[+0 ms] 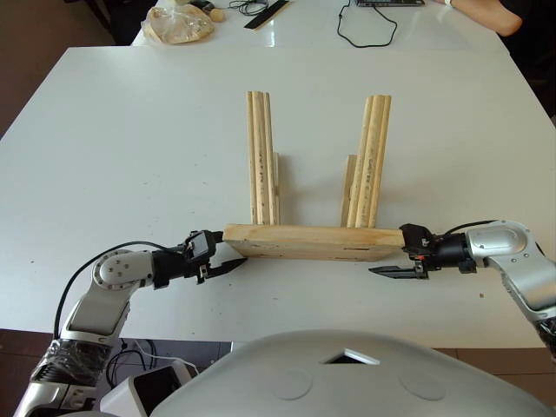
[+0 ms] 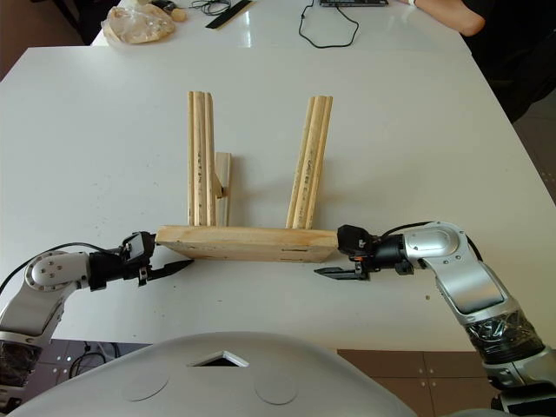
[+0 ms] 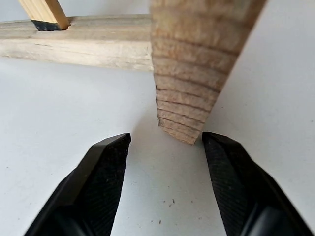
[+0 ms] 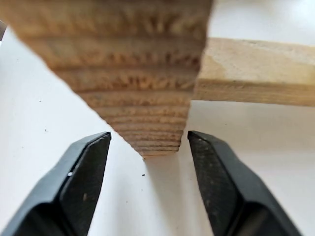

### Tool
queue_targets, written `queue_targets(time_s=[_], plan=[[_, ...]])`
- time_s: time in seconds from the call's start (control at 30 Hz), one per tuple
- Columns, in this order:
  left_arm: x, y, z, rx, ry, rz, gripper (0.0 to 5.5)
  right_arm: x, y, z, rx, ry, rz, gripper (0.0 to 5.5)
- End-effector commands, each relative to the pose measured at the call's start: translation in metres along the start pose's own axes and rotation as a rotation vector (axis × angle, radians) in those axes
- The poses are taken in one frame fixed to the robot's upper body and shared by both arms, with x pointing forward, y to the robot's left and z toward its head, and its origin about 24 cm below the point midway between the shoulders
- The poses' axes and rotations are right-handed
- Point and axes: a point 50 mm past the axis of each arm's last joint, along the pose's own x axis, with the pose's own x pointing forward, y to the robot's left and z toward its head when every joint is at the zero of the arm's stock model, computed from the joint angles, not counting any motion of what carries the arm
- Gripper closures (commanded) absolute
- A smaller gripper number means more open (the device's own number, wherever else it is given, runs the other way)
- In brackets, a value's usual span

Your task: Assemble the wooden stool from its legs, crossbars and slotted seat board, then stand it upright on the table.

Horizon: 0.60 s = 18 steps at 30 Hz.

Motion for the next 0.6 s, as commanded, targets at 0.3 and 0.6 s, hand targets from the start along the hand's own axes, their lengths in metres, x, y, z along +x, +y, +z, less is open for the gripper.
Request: queue_targets(time_s=[0.3, 0.6], plan=[[0.008, -0.007, -0.007, 0.022, 0.041, -0.095, 4.32, 0.003, -0.005, -0.005, -0.002, 0.014, -0.016, 4.17], [-0.001, -0.002, 0.010, 0.000, -0.006, 0.008, 4.33, -0.002, -0.006, -0.002, 0.018, 0.058, -0.091, 4.17]])
